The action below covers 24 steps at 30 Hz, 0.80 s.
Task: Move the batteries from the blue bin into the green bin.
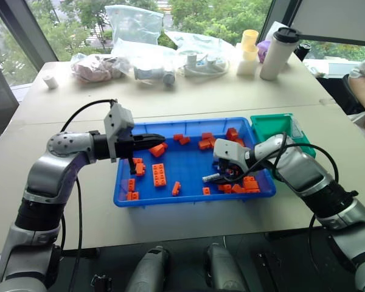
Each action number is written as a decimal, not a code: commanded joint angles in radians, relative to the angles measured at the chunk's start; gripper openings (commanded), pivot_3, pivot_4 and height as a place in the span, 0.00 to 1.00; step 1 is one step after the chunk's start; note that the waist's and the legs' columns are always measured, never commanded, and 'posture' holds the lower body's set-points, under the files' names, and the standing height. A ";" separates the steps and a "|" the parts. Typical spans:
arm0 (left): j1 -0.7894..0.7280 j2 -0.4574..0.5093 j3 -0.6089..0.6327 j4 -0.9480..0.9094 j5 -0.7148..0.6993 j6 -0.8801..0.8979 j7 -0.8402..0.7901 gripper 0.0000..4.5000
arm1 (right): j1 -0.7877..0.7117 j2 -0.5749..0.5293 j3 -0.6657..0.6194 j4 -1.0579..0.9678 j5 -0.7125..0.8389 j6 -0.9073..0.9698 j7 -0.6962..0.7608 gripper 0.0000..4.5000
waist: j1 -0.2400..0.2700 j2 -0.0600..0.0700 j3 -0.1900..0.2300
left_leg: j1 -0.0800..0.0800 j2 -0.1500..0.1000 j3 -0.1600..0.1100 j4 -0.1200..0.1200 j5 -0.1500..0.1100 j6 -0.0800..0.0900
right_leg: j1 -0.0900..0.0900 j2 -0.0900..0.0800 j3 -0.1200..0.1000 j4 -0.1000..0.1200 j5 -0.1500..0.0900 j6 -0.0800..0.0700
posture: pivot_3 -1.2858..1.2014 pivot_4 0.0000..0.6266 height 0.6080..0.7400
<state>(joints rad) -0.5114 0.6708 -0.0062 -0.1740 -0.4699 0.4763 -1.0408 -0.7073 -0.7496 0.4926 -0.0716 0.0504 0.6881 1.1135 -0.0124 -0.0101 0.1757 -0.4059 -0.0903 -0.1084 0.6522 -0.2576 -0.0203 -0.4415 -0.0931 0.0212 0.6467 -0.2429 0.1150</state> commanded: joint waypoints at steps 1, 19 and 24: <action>-0.015 0.004 0.014 -0.020 -0.005 -0.014 0.000 0.00 | -0.011 0.018 -0.031 -0.015 -0.004 0.001 -0.012 0.25 | 0.000 0.000 0.000 | 0.000 0.000 0.000 0.000 0.000 0.000 | 0.000 0.000 0.000 0.000 0.000 0.000 | 0.52 0.24 1.00; -0.032 -0.025 0.000 0.011 -0.007 -0.032 -0.012 0.00 | -0.037 -0.145 -0.579 -0.047 0.044 0.369 -0.347 0.01 | 0.020 0.000 0.000 | -0.001 0.000 0.000 0.000 -0.001 0.002 | 0.000 -0.001 0.000 -0.002 0.000 0.000 | 0.52 0.24 1.00; -0.051 -0.037 -0.007 0.027 -0.014 -0.020 -0.024 0.00 | 0.113 -0.182 -0.614 -0.097 0.079 0.410 -0.348 0.01 | 0.018 0.000 0.000 | -0.001 0.000 0.001 0.000 -0.002 0.003 | -0.001 -0.001 0.001 0.000 0.000 0.000 | 0.52 0.24 1.00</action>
<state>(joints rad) -0.5363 0.6291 -0.0236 -0.1374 -0.4701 0.4648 -1.0622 -0.5927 -0.9171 -0.0893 -0.1172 0.1106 1.0939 0.7666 0.0060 -0.0101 0.1757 -0.4068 -0.0903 -0.1070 0.6520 -0.2592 -0.0175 -0.4419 -0.0938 0.0218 0.6465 -0.2428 0.1150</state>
